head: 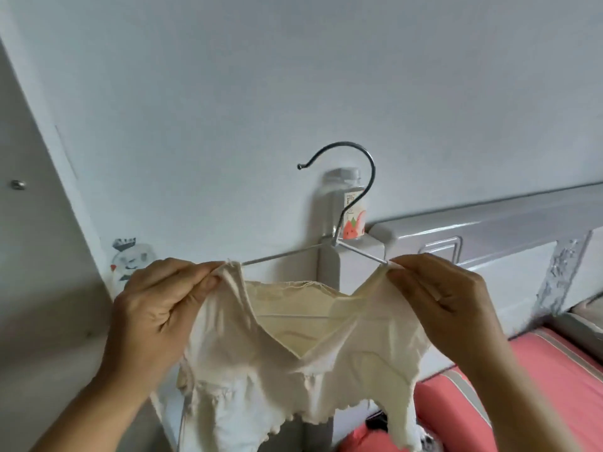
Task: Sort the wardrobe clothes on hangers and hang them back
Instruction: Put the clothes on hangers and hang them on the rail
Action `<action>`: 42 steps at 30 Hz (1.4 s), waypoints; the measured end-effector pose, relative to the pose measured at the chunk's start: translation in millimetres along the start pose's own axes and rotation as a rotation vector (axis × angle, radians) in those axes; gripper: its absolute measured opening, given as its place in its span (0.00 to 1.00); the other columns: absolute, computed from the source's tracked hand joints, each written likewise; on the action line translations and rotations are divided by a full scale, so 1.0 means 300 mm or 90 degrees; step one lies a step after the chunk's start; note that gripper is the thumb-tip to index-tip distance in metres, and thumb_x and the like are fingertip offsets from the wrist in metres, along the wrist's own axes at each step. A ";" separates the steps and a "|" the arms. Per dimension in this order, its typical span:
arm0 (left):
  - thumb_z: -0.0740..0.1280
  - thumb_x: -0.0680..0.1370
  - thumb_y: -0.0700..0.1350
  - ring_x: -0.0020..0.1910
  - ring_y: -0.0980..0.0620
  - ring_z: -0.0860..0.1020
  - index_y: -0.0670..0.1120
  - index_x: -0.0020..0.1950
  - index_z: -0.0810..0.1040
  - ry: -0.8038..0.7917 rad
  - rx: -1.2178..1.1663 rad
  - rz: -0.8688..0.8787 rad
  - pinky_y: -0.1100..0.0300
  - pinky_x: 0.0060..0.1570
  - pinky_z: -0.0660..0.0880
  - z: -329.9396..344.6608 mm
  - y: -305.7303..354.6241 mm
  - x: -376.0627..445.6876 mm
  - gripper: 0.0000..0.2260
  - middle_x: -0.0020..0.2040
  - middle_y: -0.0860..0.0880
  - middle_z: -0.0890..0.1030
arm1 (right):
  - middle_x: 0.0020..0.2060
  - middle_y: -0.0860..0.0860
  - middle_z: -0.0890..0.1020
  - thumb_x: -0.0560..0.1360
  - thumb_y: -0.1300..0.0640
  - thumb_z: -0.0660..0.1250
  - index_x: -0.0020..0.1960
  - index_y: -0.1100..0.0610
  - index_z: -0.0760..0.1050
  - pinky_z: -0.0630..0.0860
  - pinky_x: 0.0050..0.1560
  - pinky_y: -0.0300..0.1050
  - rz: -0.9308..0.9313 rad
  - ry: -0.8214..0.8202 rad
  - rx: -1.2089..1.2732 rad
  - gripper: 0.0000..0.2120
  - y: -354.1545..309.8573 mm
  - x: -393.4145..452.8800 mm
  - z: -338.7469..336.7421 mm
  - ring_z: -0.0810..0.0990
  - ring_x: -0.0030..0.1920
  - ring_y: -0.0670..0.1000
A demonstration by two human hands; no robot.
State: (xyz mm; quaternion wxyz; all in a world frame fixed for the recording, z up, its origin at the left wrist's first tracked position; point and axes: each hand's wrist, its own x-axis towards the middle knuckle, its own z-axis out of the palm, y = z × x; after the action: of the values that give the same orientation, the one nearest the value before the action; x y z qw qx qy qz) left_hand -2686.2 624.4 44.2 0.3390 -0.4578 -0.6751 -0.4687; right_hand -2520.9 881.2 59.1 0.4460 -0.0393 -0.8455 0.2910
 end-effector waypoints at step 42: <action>0.51 0.80 0.60 0.37 0.56 0.71 0.45 0.40 0.79 0.176 0.851 -0.213 0.59 0.39 0.64 -0.890 0.524 -0.258 0.25 0.36 0.54 0.75 | 0.28 0.45 0.80 0.74 0.43 0.62 0.36 0.43 0.79 0.69 0.30 0.35 -0.301 -0.354 0.491 0.12 -0.581 0.105 0.500 0.77 0.31 0.45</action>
State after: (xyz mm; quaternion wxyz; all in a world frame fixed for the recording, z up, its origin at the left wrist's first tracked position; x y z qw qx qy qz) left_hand -2504.2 371.4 114.6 0.5537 0.0220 -0.8307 -0.0529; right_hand -2622.6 678.6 109.1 0.2408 0.3982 -0.7491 0.4715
